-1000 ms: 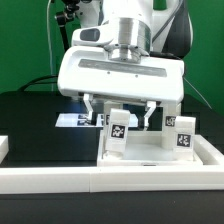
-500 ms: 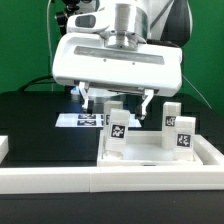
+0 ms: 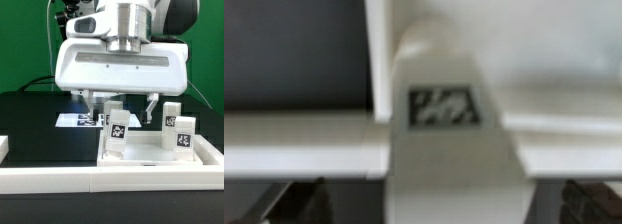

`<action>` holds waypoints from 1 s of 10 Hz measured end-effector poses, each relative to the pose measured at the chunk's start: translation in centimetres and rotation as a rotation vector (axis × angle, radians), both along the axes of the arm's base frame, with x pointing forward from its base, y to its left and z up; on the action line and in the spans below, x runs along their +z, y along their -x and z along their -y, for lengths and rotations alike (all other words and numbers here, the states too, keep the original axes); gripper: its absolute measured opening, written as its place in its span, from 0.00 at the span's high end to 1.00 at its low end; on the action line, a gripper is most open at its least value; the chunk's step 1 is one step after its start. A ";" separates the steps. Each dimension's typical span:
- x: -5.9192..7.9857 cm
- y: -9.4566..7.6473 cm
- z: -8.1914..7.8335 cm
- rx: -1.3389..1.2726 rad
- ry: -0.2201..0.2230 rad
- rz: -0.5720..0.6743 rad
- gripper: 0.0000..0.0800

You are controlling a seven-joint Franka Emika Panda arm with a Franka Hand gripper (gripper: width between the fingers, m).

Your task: Assemble square table

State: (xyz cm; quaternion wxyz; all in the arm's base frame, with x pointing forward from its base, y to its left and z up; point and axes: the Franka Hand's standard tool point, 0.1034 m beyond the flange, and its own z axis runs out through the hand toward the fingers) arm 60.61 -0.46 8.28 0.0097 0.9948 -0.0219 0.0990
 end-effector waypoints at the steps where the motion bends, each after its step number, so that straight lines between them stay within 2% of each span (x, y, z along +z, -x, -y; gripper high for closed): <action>1: 0.0 -0.2 0.0 -0.002 -0.013 -0.052 0.19; 2: -0.1 -0.1 0.1 -0.004 -0.022 -0.097 0.19; 6: -0.1 -0.2 0.5 -0.008 -0.020 -0.095 0.19; 9: 0.5 -0.4 1.0 -0.017 -0.022 -0.085 0.19; 10: 0.5 -0.4 1.3 -0.020 -0.021 -0.083 0.23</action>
Offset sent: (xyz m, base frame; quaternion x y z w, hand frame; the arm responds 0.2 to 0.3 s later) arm -0.0001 -0.0058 0.0016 -0.0058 -0.0067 -0.0133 0.9999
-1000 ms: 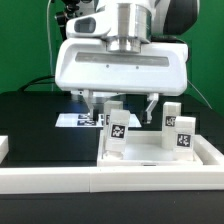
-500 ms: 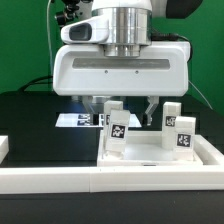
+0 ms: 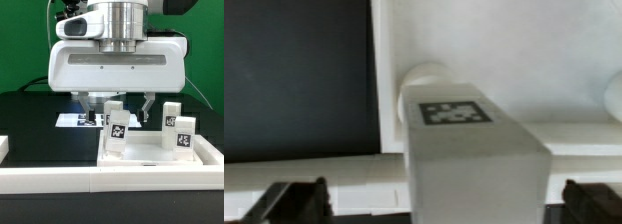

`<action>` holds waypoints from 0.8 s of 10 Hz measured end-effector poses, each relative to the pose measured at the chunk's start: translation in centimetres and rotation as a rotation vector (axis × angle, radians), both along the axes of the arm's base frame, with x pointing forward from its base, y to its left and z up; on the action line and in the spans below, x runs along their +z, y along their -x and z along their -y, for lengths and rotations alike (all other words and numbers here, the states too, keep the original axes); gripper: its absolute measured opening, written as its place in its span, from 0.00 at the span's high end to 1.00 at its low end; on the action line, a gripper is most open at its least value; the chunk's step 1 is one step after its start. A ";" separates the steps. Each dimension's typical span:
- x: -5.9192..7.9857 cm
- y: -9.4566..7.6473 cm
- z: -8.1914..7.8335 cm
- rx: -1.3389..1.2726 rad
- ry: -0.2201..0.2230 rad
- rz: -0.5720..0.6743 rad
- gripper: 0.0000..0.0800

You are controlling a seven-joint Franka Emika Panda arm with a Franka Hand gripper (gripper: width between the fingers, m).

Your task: Assemble square table

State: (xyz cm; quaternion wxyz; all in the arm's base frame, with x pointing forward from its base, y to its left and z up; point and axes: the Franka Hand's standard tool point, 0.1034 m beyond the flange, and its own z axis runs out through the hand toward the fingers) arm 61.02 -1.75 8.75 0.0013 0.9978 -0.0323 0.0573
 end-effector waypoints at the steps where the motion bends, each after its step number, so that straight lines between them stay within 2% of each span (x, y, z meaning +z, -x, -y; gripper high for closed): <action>1: -0.1 0.0 0.1 -0.002 0.001 0.001 0.23; 2: -0.1 0.0 0.0 -0.001 0.001 0.001 0.45; 3: -0.1 0.0 0.0 -0.001 0.001 0.001 0.45; 4: -0.2 0.1 0.0 -0.001 0.001 0.000 0.64; 8: -0.2 0.1 0.0 -0.053 -0.005 0.001 0.64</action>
Offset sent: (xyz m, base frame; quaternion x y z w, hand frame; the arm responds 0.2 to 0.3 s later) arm 0.0000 0.0000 0.0000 0.0000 0.0000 0.0000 1.0000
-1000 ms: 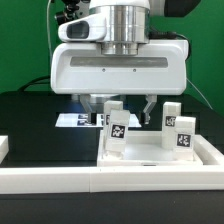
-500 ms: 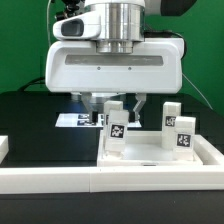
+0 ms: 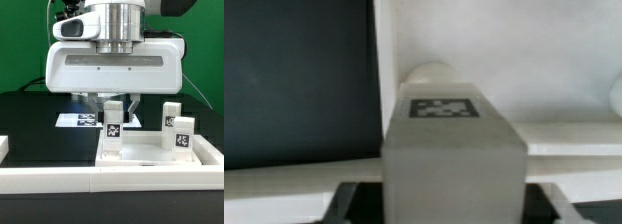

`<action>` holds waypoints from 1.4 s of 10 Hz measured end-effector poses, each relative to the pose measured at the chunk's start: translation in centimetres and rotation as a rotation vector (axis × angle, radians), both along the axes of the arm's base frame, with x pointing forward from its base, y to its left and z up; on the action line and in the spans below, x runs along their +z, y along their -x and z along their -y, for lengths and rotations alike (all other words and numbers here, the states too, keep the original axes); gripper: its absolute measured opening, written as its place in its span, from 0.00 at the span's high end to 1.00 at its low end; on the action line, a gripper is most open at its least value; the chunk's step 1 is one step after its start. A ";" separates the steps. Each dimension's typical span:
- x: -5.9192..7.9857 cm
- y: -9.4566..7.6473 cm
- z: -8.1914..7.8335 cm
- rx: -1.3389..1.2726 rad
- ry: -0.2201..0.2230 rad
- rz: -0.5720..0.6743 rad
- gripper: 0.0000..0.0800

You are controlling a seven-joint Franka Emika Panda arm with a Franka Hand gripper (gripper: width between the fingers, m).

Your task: Assemble square table

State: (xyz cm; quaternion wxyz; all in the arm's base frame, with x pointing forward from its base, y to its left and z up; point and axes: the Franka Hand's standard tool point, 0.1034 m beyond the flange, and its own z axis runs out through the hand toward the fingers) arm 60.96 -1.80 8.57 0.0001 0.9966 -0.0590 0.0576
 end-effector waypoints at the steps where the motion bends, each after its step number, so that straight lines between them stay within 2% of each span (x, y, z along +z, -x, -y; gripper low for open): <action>1: 0.0 0.0 0.1 -0.093 -0.014 0.001 0.64; 4: -0.1 0.0 0.1 -0.438 -0.068 0.003 0.64; 7: -0.1 -0.2 -0.4 -0.720 -0.102 0.014 0.64; 14: -0.3 0.0 -1.1 -1.236 -0.173 -0.022 0.64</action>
Offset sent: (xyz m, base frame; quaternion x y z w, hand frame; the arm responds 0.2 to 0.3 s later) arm -0.0068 -0.0013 -0.0024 0.0093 -0.0136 0.3028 0.9529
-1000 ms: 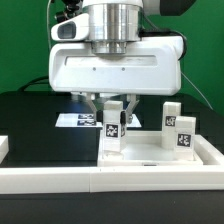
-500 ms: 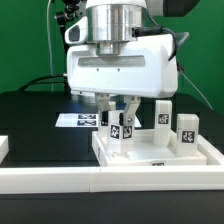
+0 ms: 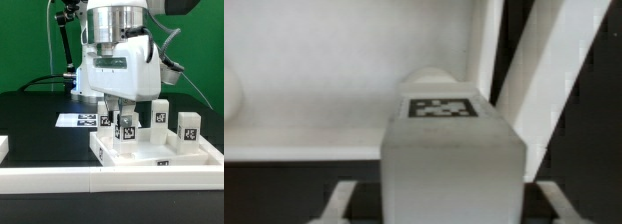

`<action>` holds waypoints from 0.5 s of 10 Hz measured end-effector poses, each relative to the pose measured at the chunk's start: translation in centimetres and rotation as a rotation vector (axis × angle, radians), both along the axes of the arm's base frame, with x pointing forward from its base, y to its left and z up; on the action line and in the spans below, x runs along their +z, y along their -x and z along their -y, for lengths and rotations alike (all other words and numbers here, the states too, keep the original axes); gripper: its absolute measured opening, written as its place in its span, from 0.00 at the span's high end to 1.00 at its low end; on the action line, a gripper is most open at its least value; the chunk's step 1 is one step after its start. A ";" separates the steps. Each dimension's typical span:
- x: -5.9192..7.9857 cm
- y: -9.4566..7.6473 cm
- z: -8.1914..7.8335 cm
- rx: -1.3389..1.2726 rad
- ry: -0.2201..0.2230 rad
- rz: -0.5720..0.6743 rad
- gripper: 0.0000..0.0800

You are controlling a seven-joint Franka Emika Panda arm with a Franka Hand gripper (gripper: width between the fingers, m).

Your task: Assemble square table

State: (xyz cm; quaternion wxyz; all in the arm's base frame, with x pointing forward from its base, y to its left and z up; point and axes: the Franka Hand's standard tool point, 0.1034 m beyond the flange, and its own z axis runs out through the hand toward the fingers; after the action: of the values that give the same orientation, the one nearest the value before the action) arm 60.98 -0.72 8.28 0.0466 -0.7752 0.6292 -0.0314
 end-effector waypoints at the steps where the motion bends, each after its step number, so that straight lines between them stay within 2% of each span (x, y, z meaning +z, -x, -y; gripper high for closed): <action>1: 0.0 0.0 -0.1 -0.013 -0.004 -0.007 0.64; 3: -0.1 0.0 -0.1 0.000 -0.002 -0.006 0.64; 4: -0.1 0.0 -0.1 0.020 0.000 -0.006 0.41; 5: -0.1 0.0 -0.3 0.088 0.006 -0.004 0.26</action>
Offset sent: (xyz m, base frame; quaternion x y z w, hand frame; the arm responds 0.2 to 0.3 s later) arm 0.0000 0.0000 0.0000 0.0000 0.0000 0.0000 1.0000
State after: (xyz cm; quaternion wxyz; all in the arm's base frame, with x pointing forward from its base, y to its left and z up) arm 60.95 -0.46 8.20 0.0442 -0.8022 0.5946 -0.0298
